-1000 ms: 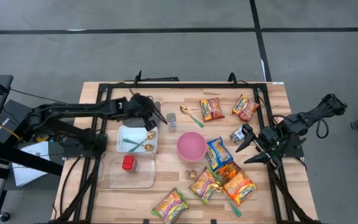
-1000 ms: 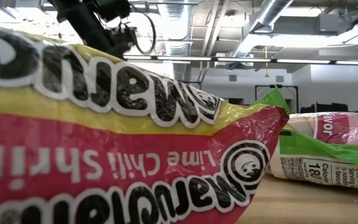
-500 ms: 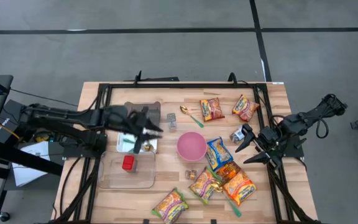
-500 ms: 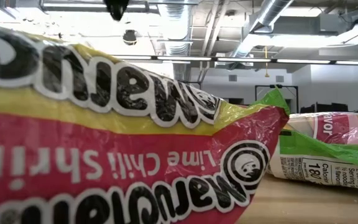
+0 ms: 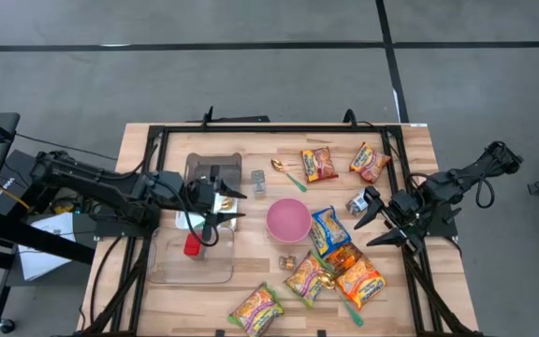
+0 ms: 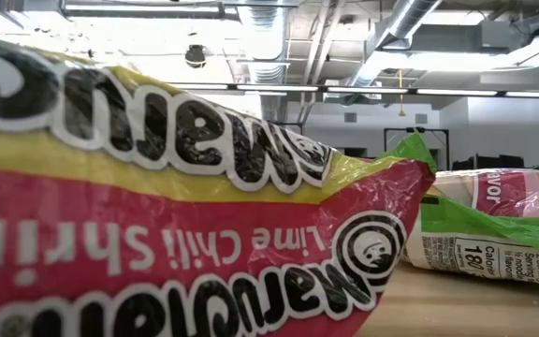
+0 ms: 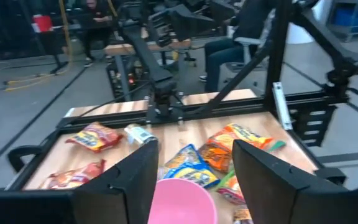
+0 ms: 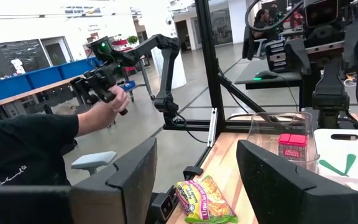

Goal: Pick & Place Food Item
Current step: Put the white spice bottle into the transparent bin

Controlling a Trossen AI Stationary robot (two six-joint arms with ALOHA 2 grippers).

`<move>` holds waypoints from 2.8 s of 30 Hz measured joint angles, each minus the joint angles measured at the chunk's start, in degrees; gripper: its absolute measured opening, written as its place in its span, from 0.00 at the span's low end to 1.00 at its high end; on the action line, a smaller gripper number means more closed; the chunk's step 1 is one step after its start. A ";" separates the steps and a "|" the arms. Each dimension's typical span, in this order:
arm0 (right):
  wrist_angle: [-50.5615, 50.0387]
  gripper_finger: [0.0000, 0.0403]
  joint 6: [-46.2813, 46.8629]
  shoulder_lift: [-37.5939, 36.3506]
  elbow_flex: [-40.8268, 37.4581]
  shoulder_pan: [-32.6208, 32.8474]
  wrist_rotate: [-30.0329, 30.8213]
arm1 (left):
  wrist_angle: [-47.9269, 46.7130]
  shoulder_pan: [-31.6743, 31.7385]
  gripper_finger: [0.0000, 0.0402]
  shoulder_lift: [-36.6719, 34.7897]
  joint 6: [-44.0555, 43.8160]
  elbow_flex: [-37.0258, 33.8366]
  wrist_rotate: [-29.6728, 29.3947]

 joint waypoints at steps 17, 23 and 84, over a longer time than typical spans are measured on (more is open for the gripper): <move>0.00 0.53 -0.01 0.02 0.02 -1.79 0.02 | 6.34 3.13 0.66 10.14 4.50 0.65 -10.06; -0.64 0.53 -0.01 0.02 0.02 -2.79 0.04 | 4.77 7.54 0.69 18.01 5.41 5.25 -13.23; -2.27 0.53 -0.21 -0.04 0.04 -2.86 -0.09 | -21.67 29.86 0.91 37.07 -1.55 14.84 11.78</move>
